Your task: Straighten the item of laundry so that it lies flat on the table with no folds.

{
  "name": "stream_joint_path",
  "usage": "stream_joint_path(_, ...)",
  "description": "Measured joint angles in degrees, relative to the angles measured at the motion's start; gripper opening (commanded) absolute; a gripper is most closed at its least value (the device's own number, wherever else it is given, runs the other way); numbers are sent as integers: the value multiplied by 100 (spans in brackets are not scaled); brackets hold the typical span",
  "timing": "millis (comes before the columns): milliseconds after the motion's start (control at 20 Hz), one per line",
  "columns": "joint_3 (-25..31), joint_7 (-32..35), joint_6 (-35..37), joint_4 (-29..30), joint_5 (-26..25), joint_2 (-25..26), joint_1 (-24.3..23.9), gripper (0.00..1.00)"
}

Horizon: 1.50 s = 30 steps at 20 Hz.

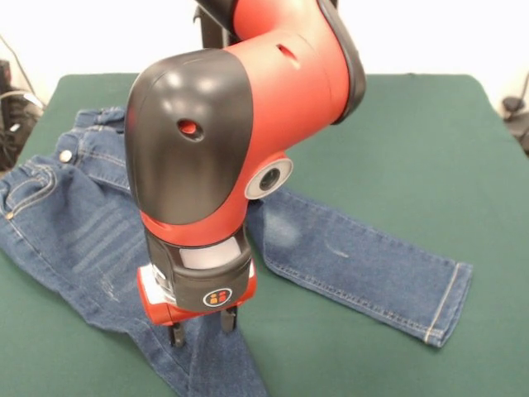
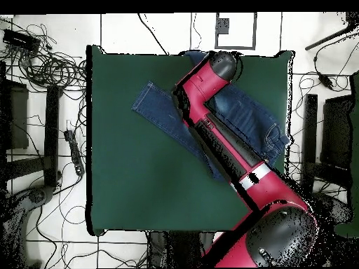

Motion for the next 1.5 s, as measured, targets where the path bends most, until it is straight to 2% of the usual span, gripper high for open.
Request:
stream_joint_path(650,2,0,199,1,-27,-5,-10,100)
stream_joint_path(1350,34,0,201,1,255,-42,-31,100)
stream_joint_path(1400,37,0,199,1,309,-43,-31,0)
stream_joint_path(1500,39,0,199,1,317,-42,-31,0)
